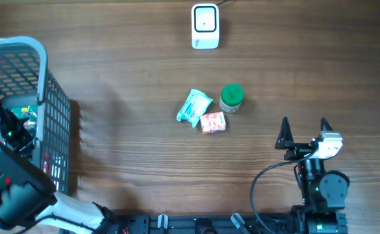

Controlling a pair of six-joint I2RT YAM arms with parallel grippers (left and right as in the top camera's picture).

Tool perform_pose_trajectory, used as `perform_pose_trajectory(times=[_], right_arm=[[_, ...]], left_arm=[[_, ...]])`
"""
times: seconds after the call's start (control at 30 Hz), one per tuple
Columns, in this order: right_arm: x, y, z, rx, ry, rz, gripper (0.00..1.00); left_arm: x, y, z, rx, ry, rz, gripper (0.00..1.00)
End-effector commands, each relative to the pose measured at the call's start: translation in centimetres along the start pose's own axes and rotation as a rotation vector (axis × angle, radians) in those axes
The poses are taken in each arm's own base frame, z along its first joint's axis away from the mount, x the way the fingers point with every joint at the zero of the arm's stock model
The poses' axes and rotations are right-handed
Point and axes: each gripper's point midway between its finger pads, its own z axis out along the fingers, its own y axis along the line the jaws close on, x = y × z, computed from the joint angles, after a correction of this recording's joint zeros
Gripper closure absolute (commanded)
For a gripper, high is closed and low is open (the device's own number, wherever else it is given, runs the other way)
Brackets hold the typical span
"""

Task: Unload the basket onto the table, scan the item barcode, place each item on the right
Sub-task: 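Reach into the basket and grasp the green 3M glove bag, then lay the glove bag on the table left of the jar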

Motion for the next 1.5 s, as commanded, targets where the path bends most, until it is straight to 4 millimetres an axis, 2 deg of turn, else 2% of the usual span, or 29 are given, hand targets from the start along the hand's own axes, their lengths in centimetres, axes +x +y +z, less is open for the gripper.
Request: perform_pose_trajectory(times=[0.0, 0.07, 0.1, 0.17, 0.2, 0.27, 0.33, 0.4, 0.47, 0.57, 0.63, 0.9, 1.0, 1.03, 1.1, 1.23, 1.3, 1.33, 1.47], right_arm=[[-0.2, -0.2, 0.0, 0.010, -0.010, 0.017, 0.00], [-0.2, -0.2, 0.0, 0.010, -0.010, 0.017, 0.00], [-0.2, -0.2, 0.0, 0.010, -0.010, 0.017, 0.00], [-0.2, -0.2, 0.0, 0.010, -0.010, 0.017, 0.00], [-0.2, -0.2, 0.0, 0.010, -0.010, 0.017, 0.00], [-0.2, -0.2, 0.0, 0.010, -0.010, 0.017, 0.00], [-0.2, -0.2, 0.0, 0.010, -0.010, 0.017, 0.00], [-0.2, -0.2, 0.0, 0.010, -0.010, 0.017, 0.00], [-0.2, -0.2, 0.0, 0.010, -0.010, 0.017, 0.00], [-0.2, -0.2, 0.0, 0.010, -0.010, 0.017, 0.00], [-0.2, -0.2, 0.0, 0.010, -0.010, 0.017, 0.00], [-0.2, -0.2, 0.0, 0.010, -0.010, 0.017, 0.00], [-0.2, -0.2, 0.0, 0.010, -0.010, 0.017, 0.00], [-0.2, -0.2, 0.0, 0.010, -0.010, 0.017, 0.00], [-0.2, -0.2, 0.0, 0.010, -0.010, 0.016, 0.00], [-0.2, -0.2, 0.0, 0.010, -0.010, 0.017, 0.00], [-0.2, -0.2, 0.0, 0.010, -0.010, 0.017, 0.00], [-0.2, -0.2, 0.0, 0.010, -0.010, 0.017, 0.00], [-0.2, -0.2, 0.0, 0.010, -0.010, 0.017, 0.00]], left_arm=[[-0.1, 0.0, 3.0, -0.023, -0.034, -0.029, 0.00], [0.3, 0.7, 5.5, -0.038, -0.033, -0.027, 0.00], [0.7, 2.3, 7.5, -0.084, -0.031, -0.017, 0.29], [0.8, 3.8, 8.1, -0.131, -0.034, 0.000, 0.89], [0.7, 4.1, 7.9, -0.141, -0.036, 0.003, 0.96], [0.1, 4.2, 6.5, -0.131, -0.057, 0.022, 0.96], [-0.7, 2.9, 4.1, -0.057, -0.072, 0.087, 0.96], [-1.9, 1.3, -0.3, 0.059, -0.101, 0.123, 0.96], [-2.9, 0.0, -5.8, 0.229, -0.120, 0.153, 0.96], [-4.1, 0.5, -11.5, 0.386, -0.140, 0.116, 0.96], [-4.3, 1.3, -12.6, 0.401, -0.141, 0.112, 0.96], [-3.8, 2.5, -11.6, 0.334, -0.117, 0.129, 0.96], [-2.8, 2.4, -12.6, 0.382, -0.052, 0.134, 0.96], [-2.8, 2.3, -13.4, 0.415, -0.044, 0.138, 0.96], [-2.9, 1.9, -17.0, 0.559, -0.041, 0.159, 0.96], [-3.8, 3.5, -25.1, 0.842, -0.053, 0.149, 0.96], [-1.6, 5.2, -28.7, 0.992, 0.064, 0.232, 0.96], [0.6, 6.0, -30.8, 1.085, 0.161, 0.337, 0.96], [5.9, 7.5, -32.5, 1.154, 0.297, 0.597, 0.96]])
